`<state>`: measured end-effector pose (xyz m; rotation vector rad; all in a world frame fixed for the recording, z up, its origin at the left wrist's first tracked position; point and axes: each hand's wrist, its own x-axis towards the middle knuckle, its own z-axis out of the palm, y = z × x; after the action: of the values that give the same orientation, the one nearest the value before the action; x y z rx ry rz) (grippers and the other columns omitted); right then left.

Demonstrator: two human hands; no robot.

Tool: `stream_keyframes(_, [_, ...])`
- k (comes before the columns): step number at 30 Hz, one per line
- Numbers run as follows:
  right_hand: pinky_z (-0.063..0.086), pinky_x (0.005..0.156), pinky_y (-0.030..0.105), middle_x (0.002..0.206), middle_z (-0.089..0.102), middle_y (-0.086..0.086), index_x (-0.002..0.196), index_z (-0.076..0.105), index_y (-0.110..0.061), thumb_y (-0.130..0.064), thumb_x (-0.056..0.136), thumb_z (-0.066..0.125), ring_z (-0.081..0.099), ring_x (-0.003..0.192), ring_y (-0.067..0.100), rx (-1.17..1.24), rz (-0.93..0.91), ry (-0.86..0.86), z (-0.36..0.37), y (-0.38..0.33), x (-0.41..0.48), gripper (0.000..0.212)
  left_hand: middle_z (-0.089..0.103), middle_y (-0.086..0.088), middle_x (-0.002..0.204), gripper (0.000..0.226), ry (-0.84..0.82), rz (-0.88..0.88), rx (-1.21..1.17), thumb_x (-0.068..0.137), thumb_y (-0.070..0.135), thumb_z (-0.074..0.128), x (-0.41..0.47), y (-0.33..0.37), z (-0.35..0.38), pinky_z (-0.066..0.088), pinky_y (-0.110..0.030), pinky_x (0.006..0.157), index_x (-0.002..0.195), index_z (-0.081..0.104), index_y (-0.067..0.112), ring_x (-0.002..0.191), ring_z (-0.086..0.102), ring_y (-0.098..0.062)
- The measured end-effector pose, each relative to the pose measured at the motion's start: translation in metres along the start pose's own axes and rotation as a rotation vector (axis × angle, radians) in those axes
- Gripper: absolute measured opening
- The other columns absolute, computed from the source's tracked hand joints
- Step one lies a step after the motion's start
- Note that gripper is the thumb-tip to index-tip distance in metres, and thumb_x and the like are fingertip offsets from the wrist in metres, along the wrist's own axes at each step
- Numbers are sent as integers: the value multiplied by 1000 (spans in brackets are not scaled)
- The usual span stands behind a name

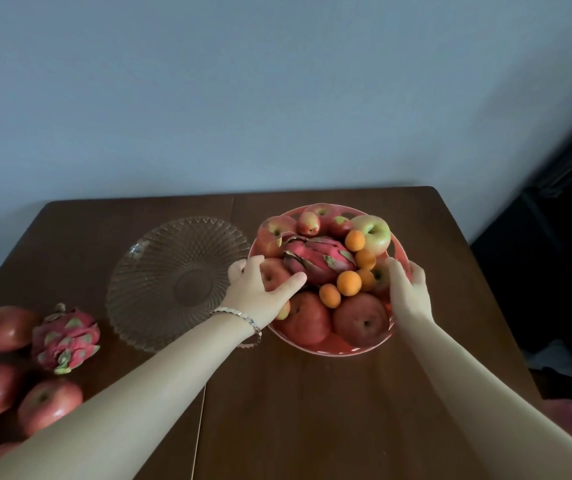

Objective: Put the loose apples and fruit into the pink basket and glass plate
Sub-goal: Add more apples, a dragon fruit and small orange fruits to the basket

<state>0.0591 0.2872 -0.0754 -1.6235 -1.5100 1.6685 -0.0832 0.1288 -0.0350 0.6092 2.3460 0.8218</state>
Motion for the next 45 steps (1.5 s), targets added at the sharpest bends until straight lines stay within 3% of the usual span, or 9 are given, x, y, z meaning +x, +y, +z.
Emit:
stream_keyframes(5, [45, 93, 40, 126, 52, 9, 139, 31, -20, -44, 89, 47, 53, 111, 30, -49, -6, 3, -2, 5, -15, 57, 41, 3, 108, 48, 42, 136, 211, 69, 33, 77, -25, -8, -11, 41, -24, 90, 111, 57, 21, 104, 51, -18])
stream_keyframes(8, [41, 91, 37, 133, 49, 13, 141, 27, -17, -42, 90, 46, 51, 117, 31, -87, -13, -10, -4, 10, -27, 60, 44, 1, 107, 36, 8, 163, 272, 74, 22, 74, -35, -15, -5, 48, -28, 84, 106, 58, 19, 89, 58, -19])
stream_keyframes(15, [43, 96, 40, 134, 49, 15, 141, 27, -12, -43, 89, 48, 50, 119, 32, -140, -12, -31, -9, 14, -43, 64, 59, -6, 109, 38, 126, 188, 314, 77, 24, 70, -36, -20, 2, 47, -33, 84, 113, 57, 18, 99, 58, -24])
stream_keyframes(22, [43, 90, 36, 135, 48, 14, 142, 27, -11, -42, 90, 49, 51, 119, 32, -147, -9, -41, -10, 15, -45, 64, 68, 2, 90, 31, 213, 313, -175, 69, 18, 80, -32, 20, 13, 46, -7, 68, 96, 65, 13, 73, 64, -10])
stream_keyframes(28, [42, 100, 46, 141, 39, 16, 143, 25, -15, -46, 88, 48, 44, 125, 34, -149, 24, -21, -8, 15, -48, 67, 61, -5, 112, 38, 197, 391, -15, 77, 23, 72, -14, 51, 29, 38, -14, 82, 112, 60, 13, 98, 60, -16])
stream_keyframes(30, [34, 104, 48, 144, 32, 14, 142, 28, -16, -42, 89, 50, 30, 133, 32, -235, -84, 76, -9, 11, -55, 63, 54, -6, 119, 41, 156, 382, 69, 77, 25, 72, -9, 51, 35, 32, -12, 83, 115, 58, 14, 106, 56, -19])
stream_keyframes(32, [28, 107, 43, 142, 34, 8, 136, 39, -17, -32, 88, 54, 23, 134, 27, -275, -390, 153, -7, 4, -63, 52, 55, -6, 118, 40, 161, 353, 63, 77, 25, 72, -6, 50, 38, 33, -13, 82, 113, 60, 14, 107, 56, -19])
stream_keyframes(36, [20, 104, 26, 131, 51, 2, 124, 55, -18, -19, 86, 55, 34, 127, 24, -459, -824, -53, 8, -29, -57, 38, 62, -6, 108, 36, 210, 323, 33, 77, 28, 70, 2, 60, 32, 35, -17, 76, 108, 62, 12, 100, 61, -19])
stream_keyframes(45, [30, 105, 32, 134, 51, 7, 127, 54, -14, 6, 79, 48, 35, 131, 25, -651, -644, -207, 27, -77, -33, 52, 49, -14, 115, 37, 121, 300, 358, 83, 27, 66, 46, 84, 20, 46, -43, 91, 116, 60, 11, 107, 56, -31])
